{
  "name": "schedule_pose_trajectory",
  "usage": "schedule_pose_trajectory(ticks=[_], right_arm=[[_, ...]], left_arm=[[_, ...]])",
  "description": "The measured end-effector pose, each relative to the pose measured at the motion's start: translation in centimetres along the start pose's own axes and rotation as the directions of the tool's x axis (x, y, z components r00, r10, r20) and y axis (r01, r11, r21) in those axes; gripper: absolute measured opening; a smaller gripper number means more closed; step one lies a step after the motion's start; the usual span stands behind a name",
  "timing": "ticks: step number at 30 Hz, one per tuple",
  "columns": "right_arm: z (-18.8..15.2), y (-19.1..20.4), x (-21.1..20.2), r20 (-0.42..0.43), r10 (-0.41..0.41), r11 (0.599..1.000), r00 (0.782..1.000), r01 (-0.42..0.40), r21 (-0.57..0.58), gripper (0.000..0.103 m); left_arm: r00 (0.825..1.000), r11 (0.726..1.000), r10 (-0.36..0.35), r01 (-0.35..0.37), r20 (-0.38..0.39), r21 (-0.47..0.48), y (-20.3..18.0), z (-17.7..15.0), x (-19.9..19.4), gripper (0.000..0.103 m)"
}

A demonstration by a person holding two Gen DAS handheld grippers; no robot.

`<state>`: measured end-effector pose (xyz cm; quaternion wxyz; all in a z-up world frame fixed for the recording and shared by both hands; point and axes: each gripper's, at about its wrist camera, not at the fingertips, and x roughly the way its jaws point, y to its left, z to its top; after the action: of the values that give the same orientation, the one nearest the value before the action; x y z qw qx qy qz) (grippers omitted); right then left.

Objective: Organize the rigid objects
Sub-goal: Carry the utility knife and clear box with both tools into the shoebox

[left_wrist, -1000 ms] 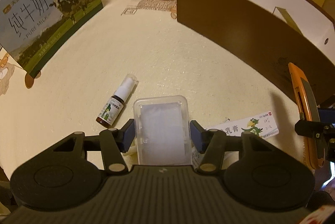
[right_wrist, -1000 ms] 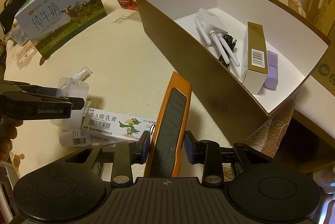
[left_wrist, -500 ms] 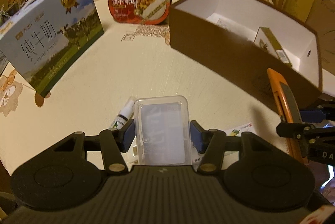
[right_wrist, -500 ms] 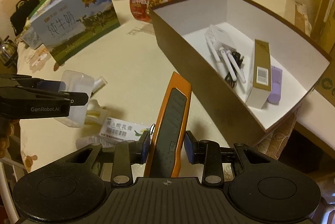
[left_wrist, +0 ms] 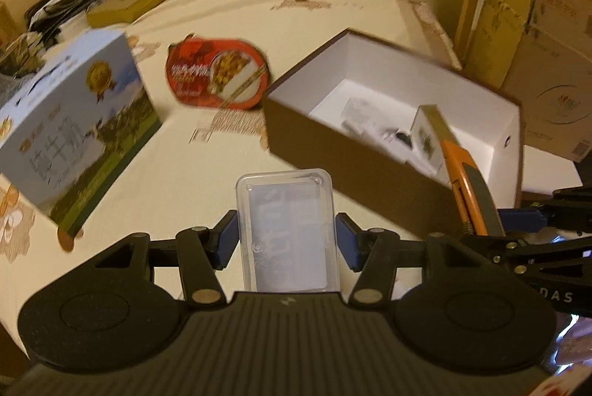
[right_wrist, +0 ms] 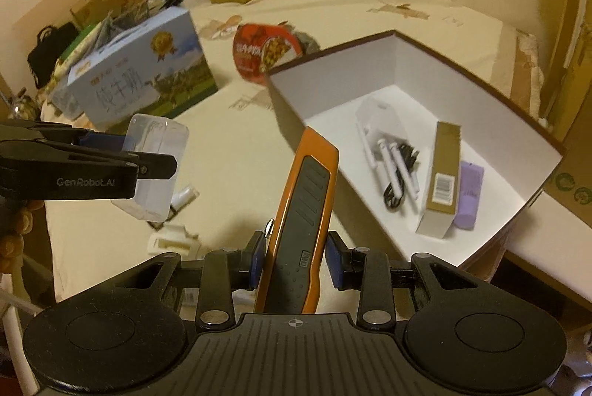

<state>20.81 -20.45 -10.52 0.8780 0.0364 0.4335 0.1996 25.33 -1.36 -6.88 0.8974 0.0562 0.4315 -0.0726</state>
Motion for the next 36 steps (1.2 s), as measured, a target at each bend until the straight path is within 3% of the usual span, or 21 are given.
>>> schedule_pose_trajectory(ticks=[8,17,28,36], right_arm=[[1.9,-3.0,-1.5,0.039,-0.031,0.997,0.999,0.028,0.076,0.032],[4.2,-7.9,-2.7,0.077,-0.092,0.984,0.993,0.079,0.160,0.032],[7.1,-11.6,-0.8,0.086,-0.110,0.974,0.990,0.090,0.209,0.032],[8.1,-11.4,2.9,0.053,-0.118,0.966,0.992,0.102,0.237,0.032]], left_arm=[[0.995,0.996,-0.083,0.080,0.054,0.046,-3.2,3.6,-0.1,0.052],[0.983,0.984,-0.170,0.166,0.067,0.060,-6.9,7.8,2.6,0.052],[0.985,0.984,-0.166,0.163,0.046,0.074,-8.3,11.3,6.4,0.052],[0.993,0.986,-0.117,0.116,0.003,0.121,-7.8,12.1,10.8,0.052]])
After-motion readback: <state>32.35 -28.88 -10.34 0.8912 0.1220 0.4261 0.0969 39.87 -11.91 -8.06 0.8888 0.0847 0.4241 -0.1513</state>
